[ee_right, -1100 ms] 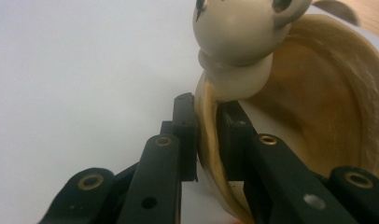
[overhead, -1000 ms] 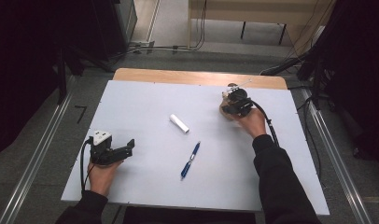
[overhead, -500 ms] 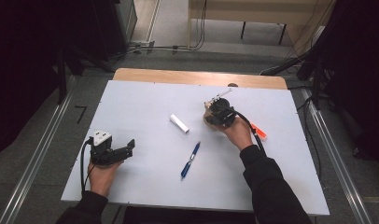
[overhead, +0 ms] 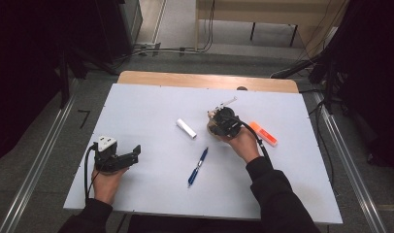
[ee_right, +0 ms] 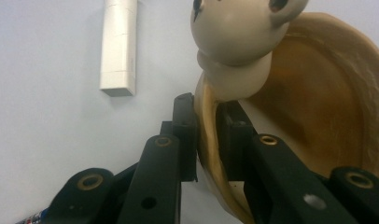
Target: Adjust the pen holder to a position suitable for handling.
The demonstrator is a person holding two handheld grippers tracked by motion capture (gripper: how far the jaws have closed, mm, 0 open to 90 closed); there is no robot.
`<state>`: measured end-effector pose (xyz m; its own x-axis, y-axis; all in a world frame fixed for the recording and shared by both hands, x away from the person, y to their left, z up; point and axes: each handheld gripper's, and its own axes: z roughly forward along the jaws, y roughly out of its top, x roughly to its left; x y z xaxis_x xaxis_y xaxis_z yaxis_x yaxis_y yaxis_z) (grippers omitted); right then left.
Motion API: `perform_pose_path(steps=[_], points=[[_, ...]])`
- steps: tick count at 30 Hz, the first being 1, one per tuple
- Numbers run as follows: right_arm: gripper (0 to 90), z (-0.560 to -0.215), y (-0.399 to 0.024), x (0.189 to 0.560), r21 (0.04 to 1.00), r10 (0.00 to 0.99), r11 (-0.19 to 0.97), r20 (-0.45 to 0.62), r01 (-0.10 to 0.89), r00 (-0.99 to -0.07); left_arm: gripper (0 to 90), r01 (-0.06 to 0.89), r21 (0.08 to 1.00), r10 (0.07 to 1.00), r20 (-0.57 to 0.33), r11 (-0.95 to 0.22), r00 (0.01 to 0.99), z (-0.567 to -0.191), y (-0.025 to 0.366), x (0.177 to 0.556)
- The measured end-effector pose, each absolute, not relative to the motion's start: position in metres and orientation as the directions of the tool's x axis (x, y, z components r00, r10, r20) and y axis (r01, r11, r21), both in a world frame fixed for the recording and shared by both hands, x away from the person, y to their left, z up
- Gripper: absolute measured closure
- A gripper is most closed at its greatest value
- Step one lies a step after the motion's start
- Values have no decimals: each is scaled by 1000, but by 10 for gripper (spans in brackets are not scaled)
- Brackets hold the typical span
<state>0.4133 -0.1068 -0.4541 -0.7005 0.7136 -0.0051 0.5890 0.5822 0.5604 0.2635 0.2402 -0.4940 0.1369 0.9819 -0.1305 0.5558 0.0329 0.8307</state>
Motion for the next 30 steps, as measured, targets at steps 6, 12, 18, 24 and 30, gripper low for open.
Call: perform_pose_path(steps=[6, 12, 18, 24, 30], points=[[765, -454, -107, 413, 562, 712, 583, -6, 586, -702, 108, 557, 830, 982, -131, 33, 136, -494, 240, 263], [687, -454, -108, 414, 575, 709, 578, -3, 579, -705, 111, 557, 830, 982, -130, 33, 135, -494, 241, 264], [571, -449, -113, 413, 599, 715, 558, 5, 575, -699, 111, 557, 830, 982, -130, 33, 136, -494, 241, 263], [511, -440, -124, 406, 649, 721, 518, 20, 558, -692, 111, 559, 829, 982, -129, 32, 135, -495, 241, 264], [449, -430, -134, 398, 695, 730, 482, 18, 534, -683, 111, 557, 830, 982, -129, 32, 135, -494, 241, 263]])
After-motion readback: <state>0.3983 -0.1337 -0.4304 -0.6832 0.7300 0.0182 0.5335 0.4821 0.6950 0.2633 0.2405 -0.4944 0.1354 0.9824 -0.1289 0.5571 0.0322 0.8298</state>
